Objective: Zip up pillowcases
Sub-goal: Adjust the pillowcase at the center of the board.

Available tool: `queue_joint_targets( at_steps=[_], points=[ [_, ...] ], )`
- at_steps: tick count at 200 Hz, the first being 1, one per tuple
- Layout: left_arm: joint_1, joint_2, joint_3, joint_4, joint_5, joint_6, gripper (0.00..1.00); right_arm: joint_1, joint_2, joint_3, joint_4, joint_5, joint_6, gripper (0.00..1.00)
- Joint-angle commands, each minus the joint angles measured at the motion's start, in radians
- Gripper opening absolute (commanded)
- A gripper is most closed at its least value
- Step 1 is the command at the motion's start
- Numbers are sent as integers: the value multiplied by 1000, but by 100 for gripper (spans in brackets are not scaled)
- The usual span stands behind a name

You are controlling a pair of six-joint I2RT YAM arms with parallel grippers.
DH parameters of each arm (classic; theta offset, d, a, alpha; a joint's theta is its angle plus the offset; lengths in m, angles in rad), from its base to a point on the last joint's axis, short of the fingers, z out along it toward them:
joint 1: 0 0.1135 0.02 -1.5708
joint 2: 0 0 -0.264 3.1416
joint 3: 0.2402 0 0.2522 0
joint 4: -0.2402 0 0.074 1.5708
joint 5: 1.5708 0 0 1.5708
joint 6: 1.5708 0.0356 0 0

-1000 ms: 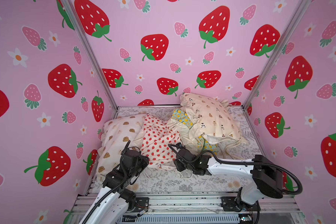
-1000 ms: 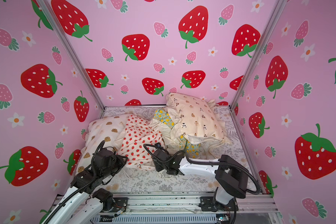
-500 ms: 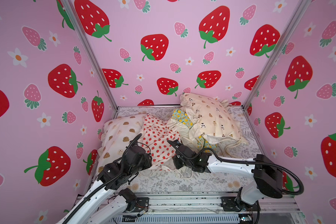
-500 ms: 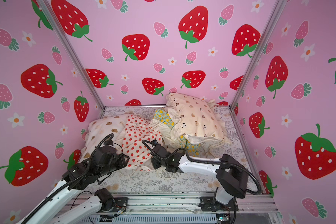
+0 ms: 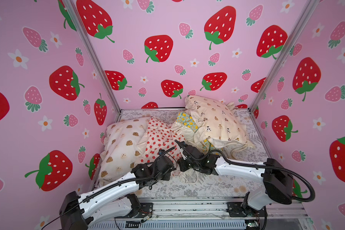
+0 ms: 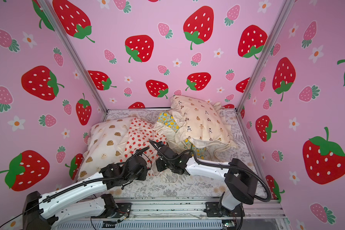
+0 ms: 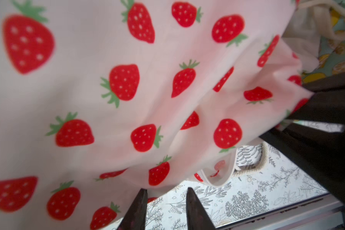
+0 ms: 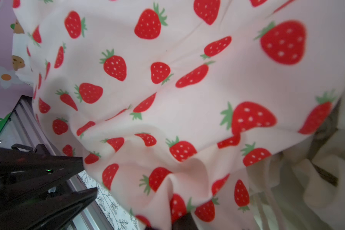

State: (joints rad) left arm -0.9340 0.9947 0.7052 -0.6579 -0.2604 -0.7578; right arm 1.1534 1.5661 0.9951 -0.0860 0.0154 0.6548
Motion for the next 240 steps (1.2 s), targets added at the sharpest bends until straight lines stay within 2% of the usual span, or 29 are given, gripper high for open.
queue_joint_targets(
  at_steps=[1,27,47,62,83,101,117,132,149,173,216,240],
  points=[
    [-4,4,-24,85,-65,30,37,-8,-23,4,29,-36,30,4],
    [-25,-34,2,81,-55,44,35,-15,-16,4,25,-35,37,3],
    [-39,-99,70,-68,-151,-35,35,-23,-10,-4,38,-52,41,2],
    [-53,-122,106,-118,-136,-36,34,-30,-8,-8,57,-74,51,2],
    [-129,-125,83,-65,-90,-46,33,-39,1,-1,62,-103,58,1],
    [-211,-89,68,-62,-125,-60,31,-45,0,1,57,-116,64,1],
    [-235,-43,53,-42,-112,-60,31,-47,0,0,54,-124,67,1],
    [-235,-9,36,0,-116,-55,31,-50,0,0,54,-130,71,0],
    [-222,24,18,24,-172,-65,33,-50,6,0,57,-135,75,0],
    [-165,62,-7,50,-205,-78,33,-51,18,1,61,-145,83,0],
    [-59,63,-79,179,-165,-56,33,-51,35,17,60,-161,86,0],
    [-52,64,-94,222,-193,-21,35,-50,44,23,62,-165,88,0]
  ],
)
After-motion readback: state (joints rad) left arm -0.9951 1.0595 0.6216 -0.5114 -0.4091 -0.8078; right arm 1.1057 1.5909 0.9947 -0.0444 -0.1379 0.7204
